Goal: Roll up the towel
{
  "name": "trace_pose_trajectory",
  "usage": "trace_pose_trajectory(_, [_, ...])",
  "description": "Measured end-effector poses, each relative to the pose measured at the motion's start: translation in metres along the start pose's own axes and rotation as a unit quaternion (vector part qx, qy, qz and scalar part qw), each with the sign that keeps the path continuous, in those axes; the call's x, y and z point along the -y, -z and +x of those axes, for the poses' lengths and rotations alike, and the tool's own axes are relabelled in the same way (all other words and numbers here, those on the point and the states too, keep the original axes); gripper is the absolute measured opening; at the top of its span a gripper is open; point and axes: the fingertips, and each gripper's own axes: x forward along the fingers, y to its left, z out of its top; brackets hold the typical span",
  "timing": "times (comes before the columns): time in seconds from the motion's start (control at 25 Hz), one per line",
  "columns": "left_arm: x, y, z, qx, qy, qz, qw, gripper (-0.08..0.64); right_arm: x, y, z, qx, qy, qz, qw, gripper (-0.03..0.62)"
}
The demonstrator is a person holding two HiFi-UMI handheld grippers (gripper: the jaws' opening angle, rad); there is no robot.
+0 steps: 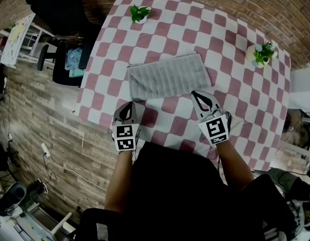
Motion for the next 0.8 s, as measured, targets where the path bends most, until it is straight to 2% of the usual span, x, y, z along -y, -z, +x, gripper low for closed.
trace_pose_trajectory(0.32, [0.005, 0.011, 0.001, -0.015, 0.005, -0.004, 0.9999, 0.0, -0.031, -0.004, 0.005, 0.001, -0.032, -0.032, 0.999, -0.002])
trace_pose_trajectory(0.6, [0.002, 0.028, 0.011, -0.044, 0.005, -0.015, 0.9989, 0.113, -0.038, -0.002, 0.009, 0.002, -0.039, -0.046, 0.998, 0.002])
trace_pose_trajectory(0.8, [-0.002, 0.034, 0.024, -0.064, 0.012, -0.018, 0.9977, 0.129, -0.036, -0.003, 0.011, -0.003, -0.041, -0.051, 0.998, 0.002])
